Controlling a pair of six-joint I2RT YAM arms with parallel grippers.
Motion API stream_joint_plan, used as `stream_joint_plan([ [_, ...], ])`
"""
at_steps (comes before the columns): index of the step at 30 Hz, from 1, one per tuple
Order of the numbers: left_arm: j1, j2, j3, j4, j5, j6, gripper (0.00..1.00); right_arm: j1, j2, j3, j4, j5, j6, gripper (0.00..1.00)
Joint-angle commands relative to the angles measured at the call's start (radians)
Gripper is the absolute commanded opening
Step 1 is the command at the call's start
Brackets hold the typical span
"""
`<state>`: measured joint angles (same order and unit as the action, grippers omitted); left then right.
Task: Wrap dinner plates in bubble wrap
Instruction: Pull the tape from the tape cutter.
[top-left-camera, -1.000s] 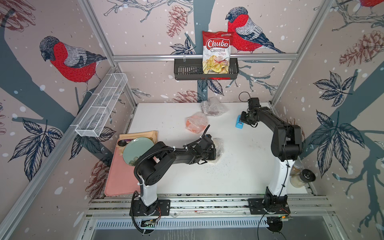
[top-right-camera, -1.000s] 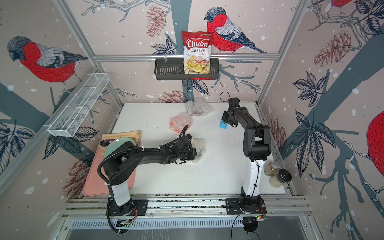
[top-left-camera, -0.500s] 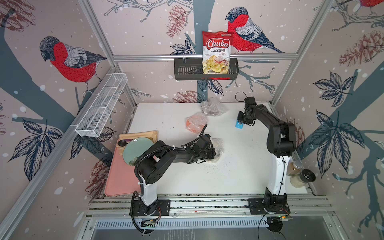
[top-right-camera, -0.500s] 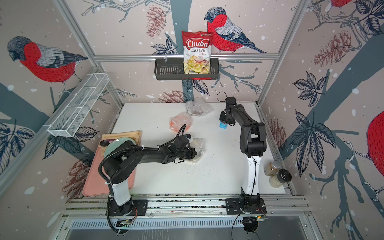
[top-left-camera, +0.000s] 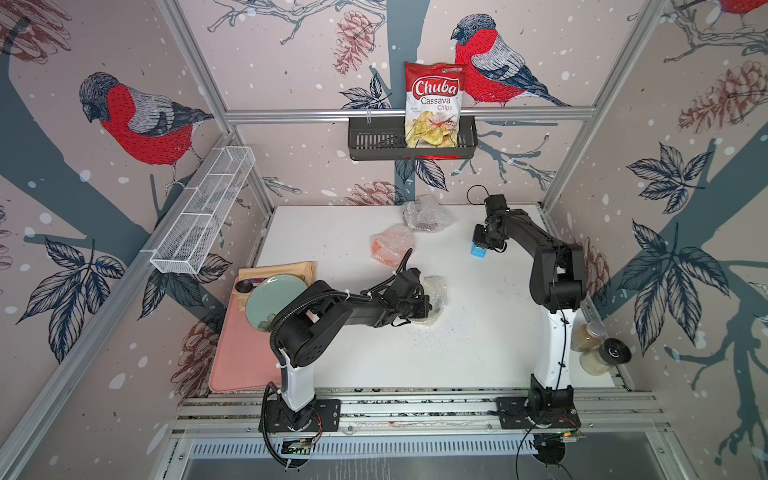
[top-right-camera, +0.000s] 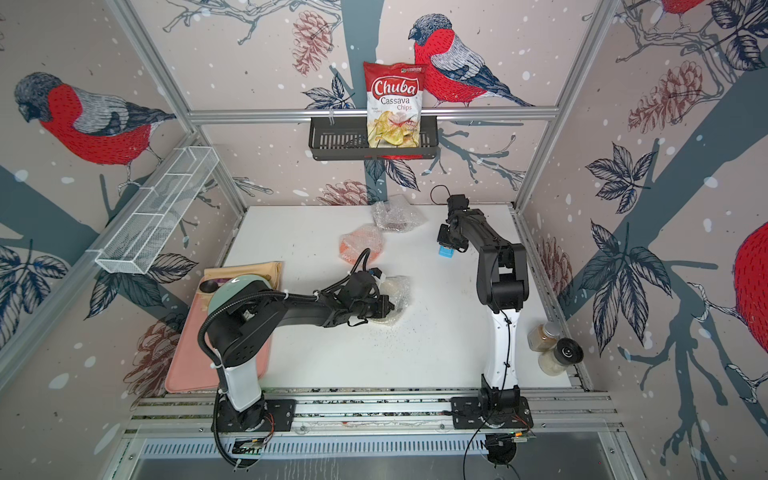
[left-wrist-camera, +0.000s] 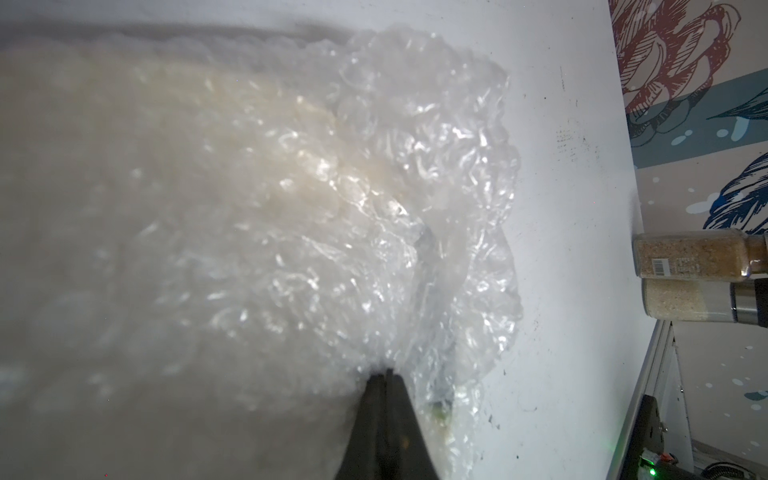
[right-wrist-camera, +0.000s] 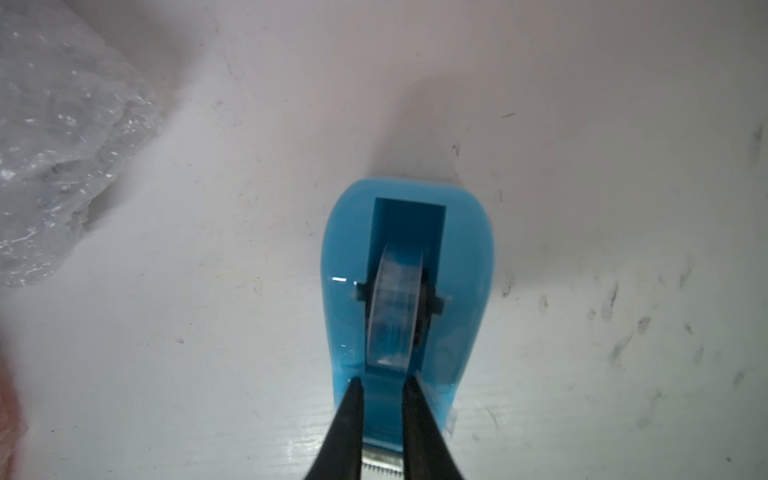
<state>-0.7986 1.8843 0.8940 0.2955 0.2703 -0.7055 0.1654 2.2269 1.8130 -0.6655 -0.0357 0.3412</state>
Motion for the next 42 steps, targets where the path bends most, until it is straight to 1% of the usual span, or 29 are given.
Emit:
stream_joint_plan([
  [1, 0.007, 0.015, -0.013, -0.145, -0.063, -0.003, 0.00, 0.005, 0.014, 0.008, -0.040, -0.002, 0.005, 0.17],
  [12, 0.009, 0.010, -0.024, -0.136, -0.060, -0.005, 0.00, 0.009, -0.049, 0.004, -0.025, 0.063, 0.020, 0.00],
  [15, 0.009, 0.010, -0.026, -0.134, -0.060, -0.005, 0.00, 0.009, -0.074, -0.005, -0.018, 0.061, 0.028, 0.00],
  [20, 0.010, 0.009, -0.028, -0.133, -0.060, -0.008, 0.00, 0.012, -0.146, -0.067, 0.007, 0.016, 0.046, 0.00],
  [23, 0.012, 0.009, -0.031, -0.130, -0.059, -0.011, 0.00, 0.025, -0.216, -0.140, 0.022, -0.004, 0.059, 0.00],
  [28, 0.013, 0.010, -0.035, -0.128, -0.059, -0.014, 0.00, 0.065, -0.372, -0.284, 0.044, -0.034, 0.097, 0.00],
  [36, 0.013, 0.003, -0.055, -0.108, -0.052, -0.026, 0.00, 0.175, -0.634, -0.559, 0.072, -0.021, 0.227, 0.00],
  [42, 0.013, -0.009, -0.071, -0.096, -0.046, -0.028, 0.00, 0.266, -0.746, -0.720, 0.076, -0.025, 0.324, 0.00],
])
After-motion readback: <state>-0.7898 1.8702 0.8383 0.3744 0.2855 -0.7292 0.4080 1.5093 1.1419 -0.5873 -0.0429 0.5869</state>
